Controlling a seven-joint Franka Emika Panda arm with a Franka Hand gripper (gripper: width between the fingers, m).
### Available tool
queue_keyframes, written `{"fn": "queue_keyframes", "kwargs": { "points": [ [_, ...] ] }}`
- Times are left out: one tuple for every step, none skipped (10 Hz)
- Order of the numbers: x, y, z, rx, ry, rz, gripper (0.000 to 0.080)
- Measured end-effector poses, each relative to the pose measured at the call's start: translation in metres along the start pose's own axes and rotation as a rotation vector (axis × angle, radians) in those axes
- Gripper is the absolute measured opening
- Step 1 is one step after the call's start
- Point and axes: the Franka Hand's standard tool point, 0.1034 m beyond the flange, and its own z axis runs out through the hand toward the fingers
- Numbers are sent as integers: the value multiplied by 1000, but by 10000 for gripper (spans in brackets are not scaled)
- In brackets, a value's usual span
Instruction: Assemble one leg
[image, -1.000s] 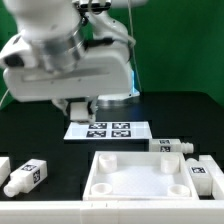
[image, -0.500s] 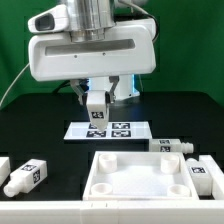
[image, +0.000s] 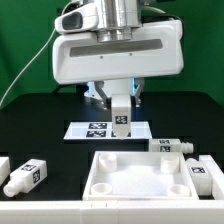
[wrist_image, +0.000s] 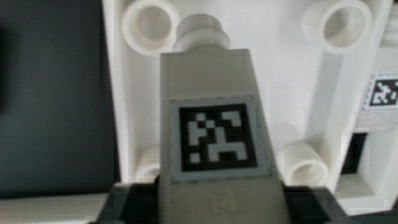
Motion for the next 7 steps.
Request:
{"fn": "queue_keyframes", "kwargs": {
  "points": [
    [8,-10,8,7,22,-9,285],
    [9,-17,14,6,60,13,285],
    [7,-16,15,5,58,3,285],
    [11,-15,13,0,98,4,285],
    [16,-13,12,-12,190,-1,285],
    [14,-11,13,-24,264,-4,285],
    [12,-11,15,-26,280,-6,285]
  ]
}}
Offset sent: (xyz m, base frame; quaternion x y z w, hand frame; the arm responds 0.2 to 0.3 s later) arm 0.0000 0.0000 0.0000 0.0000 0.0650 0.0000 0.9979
